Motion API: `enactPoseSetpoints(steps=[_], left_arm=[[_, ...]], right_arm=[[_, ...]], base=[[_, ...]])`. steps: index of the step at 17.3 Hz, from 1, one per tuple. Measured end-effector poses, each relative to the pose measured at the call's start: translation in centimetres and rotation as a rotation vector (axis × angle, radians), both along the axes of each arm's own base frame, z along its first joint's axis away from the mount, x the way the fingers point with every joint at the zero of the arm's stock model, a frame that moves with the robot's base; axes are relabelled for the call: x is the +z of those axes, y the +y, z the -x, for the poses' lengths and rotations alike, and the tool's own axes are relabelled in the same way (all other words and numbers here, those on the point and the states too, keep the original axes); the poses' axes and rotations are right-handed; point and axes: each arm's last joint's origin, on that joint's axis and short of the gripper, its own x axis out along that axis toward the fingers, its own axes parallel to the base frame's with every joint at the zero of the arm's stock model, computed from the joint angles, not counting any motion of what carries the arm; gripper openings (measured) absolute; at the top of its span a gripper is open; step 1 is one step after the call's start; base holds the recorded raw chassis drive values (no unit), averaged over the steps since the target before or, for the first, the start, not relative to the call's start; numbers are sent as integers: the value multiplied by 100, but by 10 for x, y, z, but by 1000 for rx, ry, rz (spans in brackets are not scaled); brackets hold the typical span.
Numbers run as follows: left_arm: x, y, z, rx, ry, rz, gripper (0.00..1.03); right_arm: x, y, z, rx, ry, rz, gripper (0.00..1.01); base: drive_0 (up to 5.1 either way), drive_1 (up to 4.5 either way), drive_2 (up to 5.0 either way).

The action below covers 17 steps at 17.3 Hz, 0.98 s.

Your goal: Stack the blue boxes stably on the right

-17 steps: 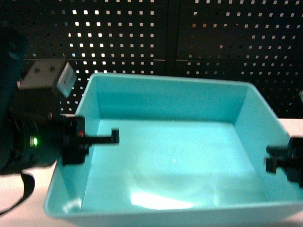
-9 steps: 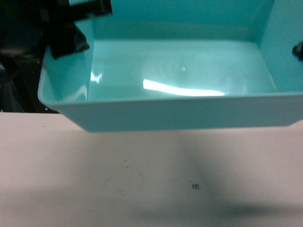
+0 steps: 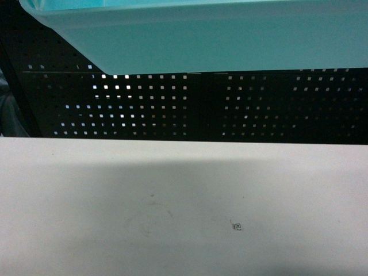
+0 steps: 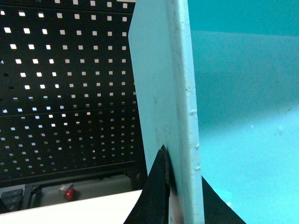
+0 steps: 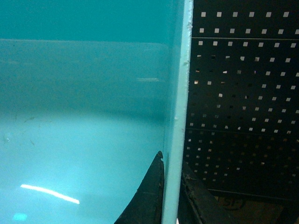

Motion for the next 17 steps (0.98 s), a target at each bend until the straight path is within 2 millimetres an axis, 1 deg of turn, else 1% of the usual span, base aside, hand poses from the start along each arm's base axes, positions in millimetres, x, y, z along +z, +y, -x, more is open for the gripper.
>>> enactPoseSetpoints(steps=[4, 17], left_arm=[[0, 0, 0, 0, 1, -4, 2], [-1, 0, 0, -1, 2, -5, 2]], right_arm=[[-1, 0, 0, 0, 1, 0, 7], [-1, 0, 0, 0, 3, 0, 7]], base=[[0, 0, 0], [-195, -195, -195]])
